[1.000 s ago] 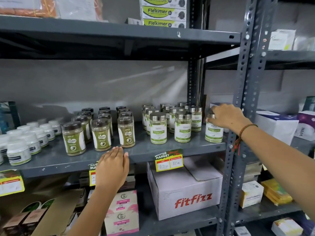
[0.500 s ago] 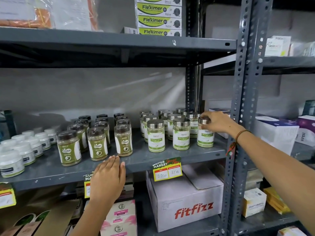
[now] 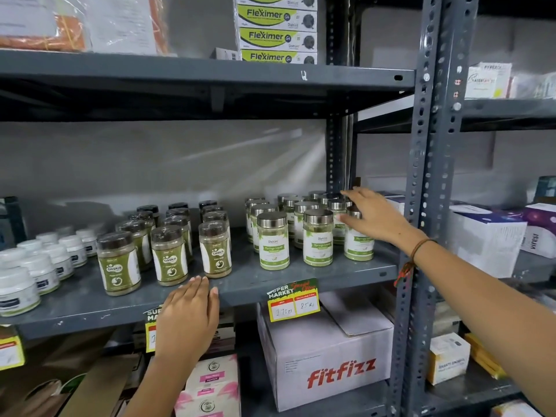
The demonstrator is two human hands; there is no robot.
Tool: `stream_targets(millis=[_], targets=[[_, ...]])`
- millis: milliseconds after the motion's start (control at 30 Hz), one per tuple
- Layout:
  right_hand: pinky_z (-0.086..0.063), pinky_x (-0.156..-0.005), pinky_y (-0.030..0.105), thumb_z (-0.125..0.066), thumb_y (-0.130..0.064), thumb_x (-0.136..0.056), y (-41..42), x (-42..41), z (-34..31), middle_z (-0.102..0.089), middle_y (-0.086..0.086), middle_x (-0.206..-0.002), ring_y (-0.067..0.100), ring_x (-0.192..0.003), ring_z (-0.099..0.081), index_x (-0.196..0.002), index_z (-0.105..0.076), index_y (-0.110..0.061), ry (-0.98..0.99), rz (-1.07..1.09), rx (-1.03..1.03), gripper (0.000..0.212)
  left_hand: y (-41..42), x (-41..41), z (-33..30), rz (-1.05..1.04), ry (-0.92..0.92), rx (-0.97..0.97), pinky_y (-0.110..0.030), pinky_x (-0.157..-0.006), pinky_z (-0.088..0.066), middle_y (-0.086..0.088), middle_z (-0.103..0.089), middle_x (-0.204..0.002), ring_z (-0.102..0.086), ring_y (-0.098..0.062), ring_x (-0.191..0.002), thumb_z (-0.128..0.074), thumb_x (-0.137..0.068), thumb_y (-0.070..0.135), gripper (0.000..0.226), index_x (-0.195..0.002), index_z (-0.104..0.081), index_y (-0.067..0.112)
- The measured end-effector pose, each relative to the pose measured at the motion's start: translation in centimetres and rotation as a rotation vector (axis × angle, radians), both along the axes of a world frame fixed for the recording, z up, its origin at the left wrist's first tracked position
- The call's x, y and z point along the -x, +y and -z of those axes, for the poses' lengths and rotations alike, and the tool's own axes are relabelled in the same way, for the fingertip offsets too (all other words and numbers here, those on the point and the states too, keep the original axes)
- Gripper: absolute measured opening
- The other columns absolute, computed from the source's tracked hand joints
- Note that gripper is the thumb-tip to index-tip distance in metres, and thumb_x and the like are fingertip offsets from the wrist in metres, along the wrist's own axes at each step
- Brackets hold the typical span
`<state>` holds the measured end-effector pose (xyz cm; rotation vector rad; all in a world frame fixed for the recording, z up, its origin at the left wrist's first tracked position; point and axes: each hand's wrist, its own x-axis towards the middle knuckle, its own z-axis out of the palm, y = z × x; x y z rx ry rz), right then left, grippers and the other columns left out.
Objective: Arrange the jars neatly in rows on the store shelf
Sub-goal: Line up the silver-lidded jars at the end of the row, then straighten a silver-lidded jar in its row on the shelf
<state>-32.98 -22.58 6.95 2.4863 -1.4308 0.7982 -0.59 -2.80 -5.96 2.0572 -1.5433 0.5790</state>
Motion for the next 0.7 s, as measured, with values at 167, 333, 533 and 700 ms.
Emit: stream_targets(millis=[167,333,533,700], targets=[[-0.023,-0.117,0.055,-0.043,-0.065,-0.091,1.1,-3.4,0.0,-0.046,0.010,-0.152,0.026,-0.138,-0.043,-0.150,-0.038,-0.021,0.110,-0.156,0.032,0.073,0.0,0.0,-0.1,-0.006,-0.006,-0.007,-0.045,-0.095,-0.047,-0.016,-0.068,-0.115,-0.062,-0.029,-0.108,-0.031,-0.091,0.038,0.053,-0.112,-0.064,0.003],[-0.023,-0.117,0.051,-0.057,-0.053,-0.090,1.2,-5.0,0.2,-0.058,0.011,-0.139,0.028,-0.129,-0.053,-0.147,-0.042,-0.023,0.157,-0.154,-0.025,0.067,0.1,0.1,-0.2,-0.003,-0.004,-0.009,-0.044,-0.095,-0.047,-0.016,-0.068,-0.115,-0.062,-0.029,-0.108,-0.030,-0.091,0.038,0.054,-0.113,-0.064,0.003],[-0.043,-0.102,0.044,-0.063,-0.057,-0.085,1.6,-5.1,-0.2,-0.068,0.008,-0.118,0.027,-0.112,-0.062,-0.137,-0.054,-0.022,0.128,-0.121,0.025,0.063,0.0,0.1,-0.2,-0.002,0.001,-0.008,-0.044,-0.096,-0.047,-0.015,-0.067,-0.116,-0.062,-0.029,-0.109,-0.029,-0.090,0.039,0.055,-0.114,-0.064,0.003],[-0.051,-0.093,0.046,-0.063,-0.061,-0.083,2.0,-5.0,-0.2,-0.068,0.008,-0.118,0.028,-0.111,-0.062,-0.136,-0.056,-0.023,0.113,-0.087,0.013,0.066,-0.1,-0.1,0.0,0.003,0.006,-0.005,-0.044,-0.098,-0.046,-0.015,-0.067,-0.118,-0.060,-0.028,-0.111,-0.029,-0.091,0.039,0.055,-0.115,-0.063,0.004]])
